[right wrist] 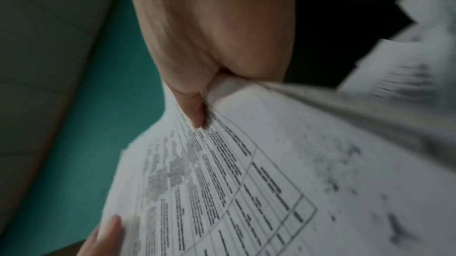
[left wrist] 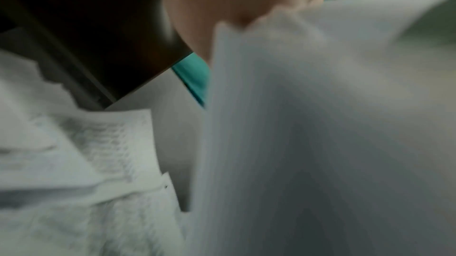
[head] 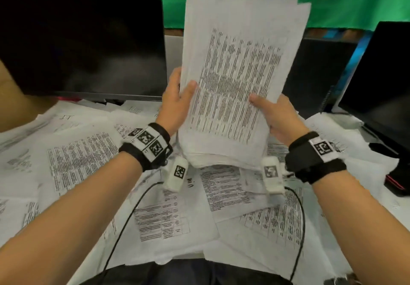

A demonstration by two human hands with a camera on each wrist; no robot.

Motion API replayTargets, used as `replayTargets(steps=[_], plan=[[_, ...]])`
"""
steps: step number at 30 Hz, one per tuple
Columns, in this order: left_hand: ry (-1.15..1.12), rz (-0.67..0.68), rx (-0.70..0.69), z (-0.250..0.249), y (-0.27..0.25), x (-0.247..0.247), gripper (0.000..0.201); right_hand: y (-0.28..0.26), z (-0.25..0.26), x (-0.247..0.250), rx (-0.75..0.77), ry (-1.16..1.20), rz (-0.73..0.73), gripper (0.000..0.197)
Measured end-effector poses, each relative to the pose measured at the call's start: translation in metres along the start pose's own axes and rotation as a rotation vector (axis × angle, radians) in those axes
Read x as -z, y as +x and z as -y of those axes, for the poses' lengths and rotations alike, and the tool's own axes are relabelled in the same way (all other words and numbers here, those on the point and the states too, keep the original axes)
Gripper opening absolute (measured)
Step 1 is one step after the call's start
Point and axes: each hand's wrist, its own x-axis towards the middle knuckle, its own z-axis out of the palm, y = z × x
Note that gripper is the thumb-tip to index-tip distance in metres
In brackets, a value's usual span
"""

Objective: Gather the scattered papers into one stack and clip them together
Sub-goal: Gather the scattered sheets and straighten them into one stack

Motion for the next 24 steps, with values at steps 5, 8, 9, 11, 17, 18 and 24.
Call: replayTargets(steps=[5, 8, 9, 11, 17, 18, 24], plan=[[-0.007, -0.104, -0.028, -0.002, 0.005, 0.01, 0.028, -0.013, 0.016, -0.006, 0.088, 0.037, 0.121, 0.047], [-0.036, -0.058, 0.05, 0.007, -0.001, 0.007, 0.038, -0.019, 0.015, -0.013, 0.126, 0.032, 0.087, 0.043], [-0.008, -0.02, 0.061, 0.005, -0.001, 0.002, 0.039, -0.019, 0.017, -0.017, 0.135, 0.029, 0.044, 0.04], [0.033, 0.016, 0.046, -0.01, 0.005, -0.012, 0.038, -0.017, 0.026, -0.028, 0.157, 0.065, -0.044, 0.034], [-0.158, -0.103, -0.037, -0.038, 0.034, -0.01, 0.042, -0.004, 0.05, -0.033, 0.295, 0.112, -0.11, 0.028], [-0.105, -0.023, 0.078, -0.024, 0.03, -0.004, 0.052, -0.002, 0.035, -0.029, 0.2, 0.039, -0.096, 0.031], [0.303, 0.343, 0.616, 0.07, -0.026, 0.016, 0.084, -0.017, -0.062, -0.026, -0.275, -0.086, 0.07, 0.033]])
